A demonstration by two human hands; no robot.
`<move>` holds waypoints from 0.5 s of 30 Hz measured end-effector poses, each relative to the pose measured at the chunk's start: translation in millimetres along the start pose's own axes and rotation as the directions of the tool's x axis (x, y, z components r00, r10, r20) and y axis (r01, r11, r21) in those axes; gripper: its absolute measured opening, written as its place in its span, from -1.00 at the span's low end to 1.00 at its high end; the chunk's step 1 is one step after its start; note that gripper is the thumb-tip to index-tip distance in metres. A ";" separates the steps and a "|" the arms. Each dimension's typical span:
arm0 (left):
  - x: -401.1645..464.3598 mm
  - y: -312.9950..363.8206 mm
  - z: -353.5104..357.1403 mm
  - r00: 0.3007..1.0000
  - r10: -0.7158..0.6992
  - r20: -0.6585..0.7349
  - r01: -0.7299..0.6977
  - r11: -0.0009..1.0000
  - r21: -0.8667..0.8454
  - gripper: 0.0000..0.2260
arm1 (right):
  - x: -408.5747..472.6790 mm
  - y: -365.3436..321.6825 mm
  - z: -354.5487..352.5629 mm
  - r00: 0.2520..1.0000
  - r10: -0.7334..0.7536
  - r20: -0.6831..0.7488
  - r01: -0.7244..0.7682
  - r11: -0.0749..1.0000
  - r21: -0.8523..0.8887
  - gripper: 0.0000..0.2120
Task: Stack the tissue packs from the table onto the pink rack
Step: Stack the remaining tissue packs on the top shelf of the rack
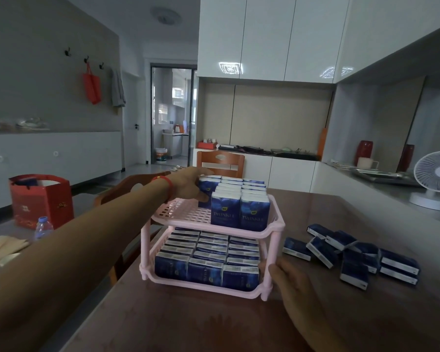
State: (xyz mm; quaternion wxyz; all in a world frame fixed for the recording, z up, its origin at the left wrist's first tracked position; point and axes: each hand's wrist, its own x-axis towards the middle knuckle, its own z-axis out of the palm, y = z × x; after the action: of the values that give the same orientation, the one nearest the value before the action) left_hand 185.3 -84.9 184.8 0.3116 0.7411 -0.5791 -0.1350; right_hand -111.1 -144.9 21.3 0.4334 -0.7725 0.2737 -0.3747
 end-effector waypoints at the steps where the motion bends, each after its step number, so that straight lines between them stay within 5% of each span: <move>1: -2.0 0.7 -0.1 1.000 -0.002 0.014 0.002 1.000 -0.010 -0.47 | -0.9 -2.1 0.1 1.000 0.008 0.000 -0.008 1.000 0.003 -0.78; 11: -20.4 10.0 -7.3 0.995 -0.087 0.039 0.088 0.996 -0.004 -0.20 | -8.8 -14.5 -6.5 1.000 0.000 -0.001 0.000 0.998 0.058 -0.69; 15: -42.3 26.4 -11.1 0.984 -0.019 -0.175 0.030 0.998 0.059 -0.35 | -3.8 -6.5 -7.4 0.995 0.030 -0.100 -0.020 0.995 0.101 -0.67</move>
State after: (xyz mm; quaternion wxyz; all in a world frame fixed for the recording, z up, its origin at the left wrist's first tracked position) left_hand 158.7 -45.3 202.8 0.3363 0.7664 -0.5445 -0.0555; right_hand -118.6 -142.4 28.3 0.4619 -0.7264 0.2857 -0.4213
